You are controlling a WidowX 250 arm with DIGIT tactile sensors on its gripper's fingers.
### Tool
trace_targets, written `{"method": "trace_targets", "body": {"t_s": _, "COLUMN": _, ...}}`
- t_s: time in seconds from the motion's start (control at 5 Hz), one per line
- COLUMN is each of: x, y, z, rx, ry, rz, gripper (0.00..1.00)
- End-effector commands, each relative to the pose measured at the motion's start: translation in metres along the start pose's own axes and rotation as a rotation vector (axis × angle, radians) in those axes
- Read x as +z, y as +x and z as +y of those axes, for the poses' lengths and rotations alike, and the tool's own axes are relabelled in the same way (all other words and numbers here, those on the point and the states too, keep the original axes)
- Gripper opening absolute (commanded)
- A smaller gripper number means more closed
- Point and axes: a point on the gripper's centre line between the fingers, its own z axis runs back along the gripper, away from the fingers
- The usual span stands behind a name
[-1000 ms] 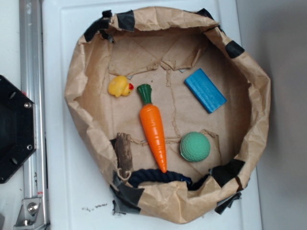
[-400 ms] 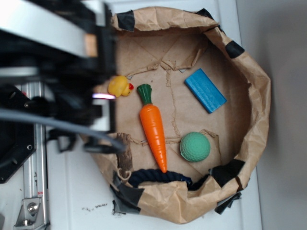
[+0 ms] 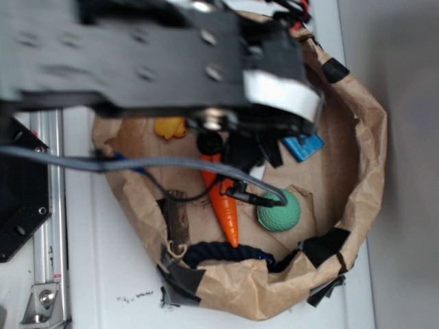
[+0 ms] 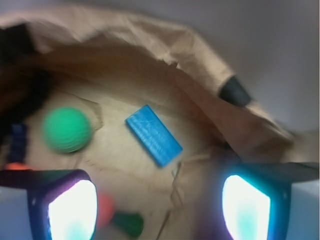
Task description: Grab the blue block.
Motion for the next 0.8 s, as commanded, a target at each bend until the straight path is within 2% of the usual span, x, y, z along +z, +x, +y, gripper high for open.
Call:
{"method": "trace_targets", "body": {"t_s": 0.0, "x": -0.041, "y": 0.011, "z": -0.015, "rx": -0.178, "ry": -0.037, "rz": 0.016, "gripper": 1.00}}
{"method": "trace_targets", "body": {"t_s": 0.2, "x": -0.055, "y": 0.013, "z": -0.005, "rx": -0.176, "ry": -0.046, "rz": 0.036, "gripper": 1.00}}
{"method": "trace_targets", "body": {"t_s": 0.4, "x": -0.067, "y": 0.024, "z": 0.013, "rx": -0.171, "ry": -0.097, "rz": 0.022, "gripper": 1.00}}
{"method": "trace_targets", "body": {"t_s": 0.6, "x": -0.093, "y": 0.030, "z": 0.007, "rx": -0.203, "ry": -0.163, "rz": 0.045, "gripper": 1.00}}
